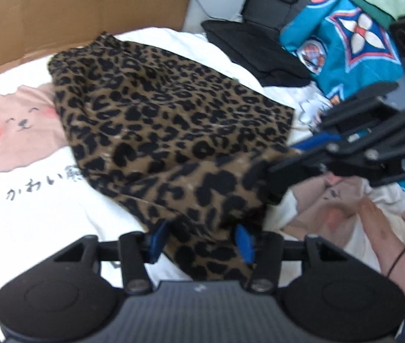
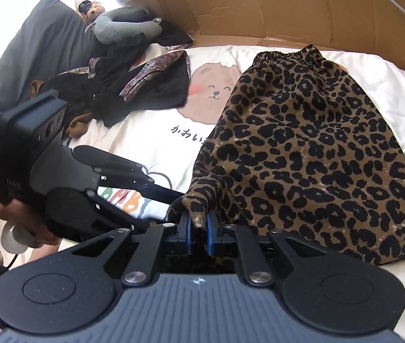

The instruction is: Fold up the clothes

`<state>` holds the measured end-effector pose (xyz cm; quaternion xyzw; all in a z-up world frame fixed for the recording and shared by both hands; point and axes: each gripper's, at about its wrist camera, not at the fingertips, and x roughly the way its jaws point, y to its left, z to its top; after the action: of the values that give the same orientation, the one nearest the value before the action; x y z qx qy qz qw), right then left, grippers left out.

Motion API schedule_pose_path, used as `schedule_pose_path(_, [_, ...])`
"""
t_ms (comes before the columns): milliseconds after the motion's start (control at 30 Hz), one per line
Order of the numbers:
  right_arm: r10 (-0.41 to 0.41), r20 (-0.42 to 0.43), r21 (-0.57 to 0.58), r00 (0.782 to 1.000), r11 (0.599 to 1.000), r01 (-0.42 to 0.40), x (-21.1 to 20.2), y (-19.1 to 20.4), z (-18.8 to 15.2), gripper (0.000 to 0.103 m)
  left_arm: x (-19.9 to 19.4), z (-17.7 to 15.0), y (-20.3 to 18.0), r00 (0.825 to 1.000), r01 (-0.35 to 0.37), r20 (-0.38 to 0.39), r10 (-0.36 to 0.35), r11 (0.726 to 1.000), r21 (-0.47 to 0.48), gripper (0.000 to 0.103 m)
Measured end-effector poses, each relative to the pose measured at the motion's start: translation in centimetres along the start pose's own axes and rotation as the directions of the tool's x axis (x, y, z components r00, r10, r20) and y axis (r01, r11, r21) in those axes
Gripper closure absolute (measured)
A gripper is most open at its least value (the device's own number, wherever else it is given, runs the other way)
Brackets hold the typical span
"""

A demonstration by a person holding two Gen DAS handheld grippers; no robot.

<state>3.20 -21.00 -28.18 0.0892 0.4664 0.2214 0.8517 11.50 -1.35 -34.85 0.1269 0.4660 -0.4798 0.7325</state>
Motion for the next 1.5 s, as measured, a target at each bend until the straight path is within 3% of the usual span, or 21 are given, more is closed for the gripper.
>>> schedule_pose_path(33, [0.003, -0.004, -0.003, 1.0, 1.0, -0.003, 0.0, 0.1, -0.1, 0.094, -0.4, -0.1, 0.5, 1.0, 0.014, 0.003, -0.014, 1.0, -0.027, 0.073])
schedule_pose_path(67, [0.008, -0.009, -0.005, 1.0, 1.0, -0.008, 0.1, 0.1, -0.1, 0.093, -0.8, -0.3, 0.9, 1.0, 0.027, 0.006, -0.026, 0.998, -0.054, 0.087])
schedule_pose_path(200, [0.025, -0.027, 0.003, 0.999, 1.0, -0.025, 0.3, 0.5, -0.3, 0.088, -3.0, -1.1, 2.4, 0.999, 0.02, 0.034, -0.017, 0.995, -0.098, 0.09])
schedule_pose_path(333, [0.07, -0.021, 0.015, 0.997, 0.997, -0.07, 0.1, 1.0, -0.2, 0.068, -4.7, -2.0, 4.0, 0.999, -0.003, 0.041, 0.009, 0.989, -0.15, 0.092])
schedule_pose_path(567, [0.14, -0.014, 0.1, 0.99, 0.985, -0.138, 0.4, 0.4, 0.4, 0.067, -5.5, -4.4, 6.2, 0.999, -0.05, -0.025, 0.046, 0.981, -0.186, 0.101])
schedule_pose_path(733, [0.083, -0.063, 0.081, 0.995, 0.994, -0.078, 2.2, 0.1, -0.2, 0.067, -6.1, -4.4, 7.6, 0.998, -0.067, -0.033, 0.061, 0.975, -0.21, 0.101])
schedule_pose_path(933, [0.041, -0.093, 0.103, 0.995, 0.994, -0.031, 3.7, -1.2, -1.2, 0.067, -5.1, -1.4, 5.7, 0.999, 0.017, 0.041, -0.011, 0.988, -0.154, 0.094])
schedule_pose_path(1000, [0.029, -0.101, 0.112, 0.994, 0.994, -0.017, 4.1, -1.6, -1.6, 0.067, -4.0, -1.0, 4.7, 0.998, 0.049, 0.032, -0.045, 0.991, -0.126, 0.094])
schedule_pose_path(1133, [0.024, -0.127, 0.126, 0.992, 0.992, -0.008, 5.2, -1.8, -2.7, 0.067, -1.7, -1.5, 3.0, 0.996, 0.084, -0.021, -0.086, 0.994, -0.064, 0.094])
schedule_pose_path(1300, [0.017, -0.15, 0.071, 0.989, 0.997, -0.006, 5.9, -0.8, -4.0, 0.067, 0.0, -4.1, 3.0, 0.99, 0.03, -0.137, -0.034, 0.999, -0.03, 0.093])
schedule_pose_path(1500, [-0.036, -0.073, 0.122, 0.997, 0.992, 0.045, 3.3, -3.4, -2.8, 0.065, -0.6, -5.0, 3.6, 0.98, -0.01, -0.201, 0.0, 0.999, -0.049, 0.092])
